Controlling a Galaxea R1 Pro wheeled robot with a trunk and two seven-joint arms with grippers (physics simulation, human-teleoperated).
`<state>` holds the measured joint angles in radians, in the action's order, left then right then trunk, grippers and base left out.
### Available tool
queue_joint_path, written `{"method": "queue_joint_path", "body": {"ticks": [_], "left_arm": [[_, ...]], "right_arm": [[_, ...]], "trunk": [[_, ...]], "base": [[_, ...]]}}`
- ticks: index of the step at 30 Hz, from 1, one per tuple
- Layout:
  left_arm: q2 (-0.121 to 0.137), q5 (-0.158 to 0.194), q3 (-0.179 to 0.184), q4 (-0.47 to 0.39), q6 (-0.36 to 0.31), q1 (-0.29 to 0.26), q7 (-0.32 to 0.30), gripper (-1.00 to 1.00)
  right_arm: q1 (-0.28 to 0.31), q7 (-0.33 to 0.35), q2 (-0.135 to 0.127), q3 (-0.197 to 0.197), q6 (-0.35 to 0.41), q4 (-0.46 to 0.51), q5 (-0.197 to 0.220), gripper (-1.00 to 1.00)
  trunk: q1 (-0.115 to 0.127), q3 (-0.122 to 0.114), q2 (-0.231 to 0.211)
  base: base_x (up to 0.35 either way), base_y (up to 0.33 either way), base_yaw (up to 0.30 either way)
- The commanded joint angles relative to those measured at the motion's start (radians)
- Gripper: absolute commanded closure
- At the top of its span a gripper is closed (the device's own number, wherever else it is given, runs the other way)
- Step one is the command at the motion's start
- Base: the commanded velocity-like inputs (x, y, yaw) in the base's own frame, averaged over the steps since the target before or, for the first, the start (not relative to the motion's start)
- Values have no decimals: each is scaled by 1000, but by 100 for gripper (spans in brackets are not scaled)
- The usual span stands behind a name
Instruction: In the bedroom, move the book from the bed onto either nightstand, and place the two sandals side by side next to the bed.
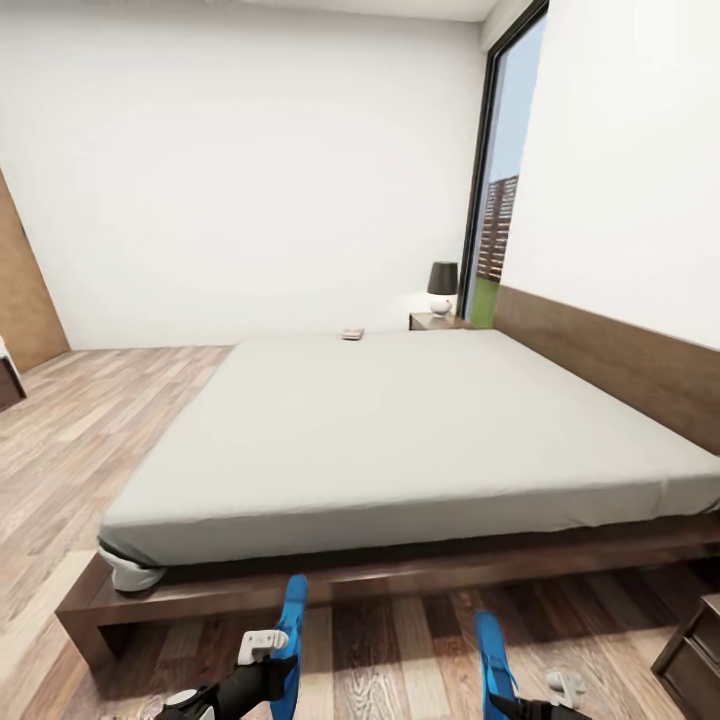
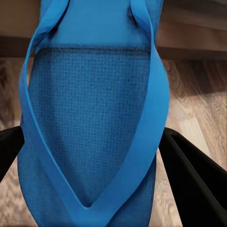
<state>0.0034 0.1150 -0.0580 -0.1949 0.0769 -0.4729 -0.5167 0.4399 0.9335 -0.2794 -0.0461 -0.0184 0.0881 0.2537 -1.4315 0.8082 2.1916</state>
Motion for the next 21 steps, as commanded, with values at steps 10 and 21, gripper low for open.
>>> {"method": "queue_joint_path", "body": {"ticks": [10, 21], "left_arm": [[0, 3, -8, 2, 0, -1, -6, 100], [0, 3, -9, 2, 0, -1, -6, 100]], "right_arm": [[0, 2, 0, -5, -2, -1, -2, 100], [0, 3, -1, -6, -2, -1, -2, 100]], "trunk": [[0, 1, 0], [0, 1, 0]], "base": [[0, 0, 266], [0, 0, 135]]}}
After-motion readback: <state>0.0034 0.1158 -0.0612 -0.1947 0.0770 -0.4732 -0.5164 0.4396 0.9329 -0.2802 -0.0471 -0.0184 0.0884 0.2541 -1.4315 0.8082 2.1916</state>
